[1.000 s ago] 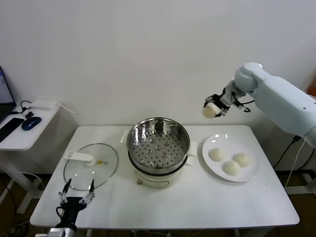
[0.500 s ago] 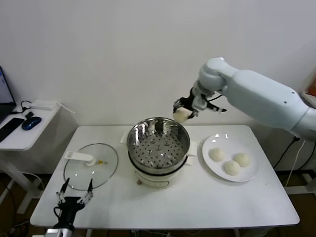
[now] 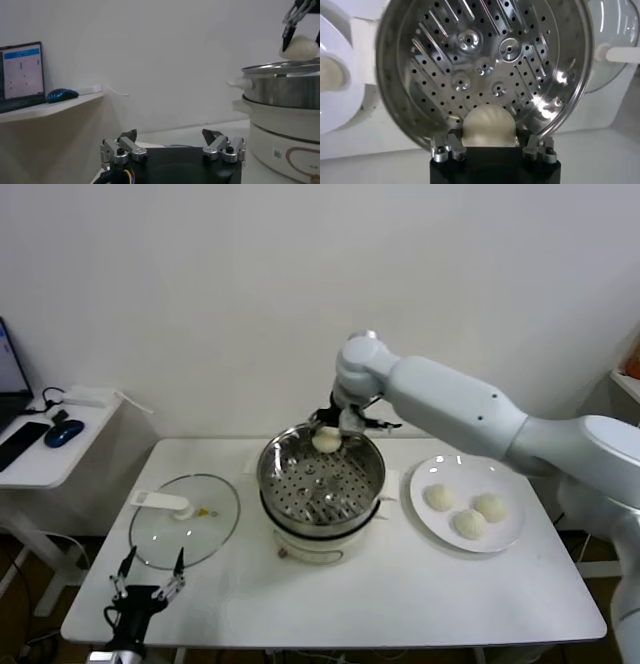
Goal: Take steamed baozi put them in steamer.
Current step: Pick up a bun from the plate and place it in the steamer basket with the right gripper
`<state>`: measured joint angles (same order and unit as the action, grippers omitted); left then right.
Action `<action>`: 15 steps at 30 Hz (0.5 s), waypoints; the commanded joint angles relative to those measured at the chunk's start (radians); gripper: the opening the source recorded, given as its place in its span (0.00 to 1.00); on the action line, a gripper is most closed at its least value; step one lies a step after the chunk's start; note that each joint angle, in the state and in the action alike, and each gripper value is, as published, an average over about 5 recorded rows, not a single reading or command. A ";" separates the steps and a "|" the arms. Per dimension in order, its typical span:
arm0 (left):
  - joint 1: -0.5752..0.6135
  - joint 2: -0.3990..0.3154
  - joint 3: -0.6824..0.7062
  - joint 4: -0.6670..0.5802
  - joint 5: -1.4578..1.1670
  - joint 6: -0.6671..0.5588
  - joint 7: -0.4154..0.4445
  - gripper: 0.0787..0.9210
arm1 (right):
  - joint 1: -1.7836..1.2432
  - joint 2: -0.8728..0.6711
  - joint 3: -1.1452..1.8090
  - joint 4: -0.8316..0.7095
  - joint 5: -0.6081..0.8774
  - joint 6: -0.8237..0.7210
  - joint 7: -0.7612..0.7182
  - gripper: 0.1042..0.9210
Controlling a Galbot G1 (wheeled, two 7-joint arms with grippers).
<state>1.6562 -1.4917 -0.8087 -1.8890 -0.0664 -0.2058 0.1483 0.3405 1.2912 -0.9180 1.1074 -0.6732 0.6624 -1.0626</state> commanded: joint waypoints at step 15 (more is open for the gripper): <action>0.004 0.003 -0.006 0.012 -0.003 -0.005 0.000 0.88 | -0.135 0.113 0.089 -0.133 -0.243 0.067 0.028 0.75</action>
<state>1.6598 -1.4882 -0.8145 -1.8762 -0.0686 -0.2111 0.1483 0.2375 1.3807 -0.8512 1.0042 -0.8548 0.7146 -1.0388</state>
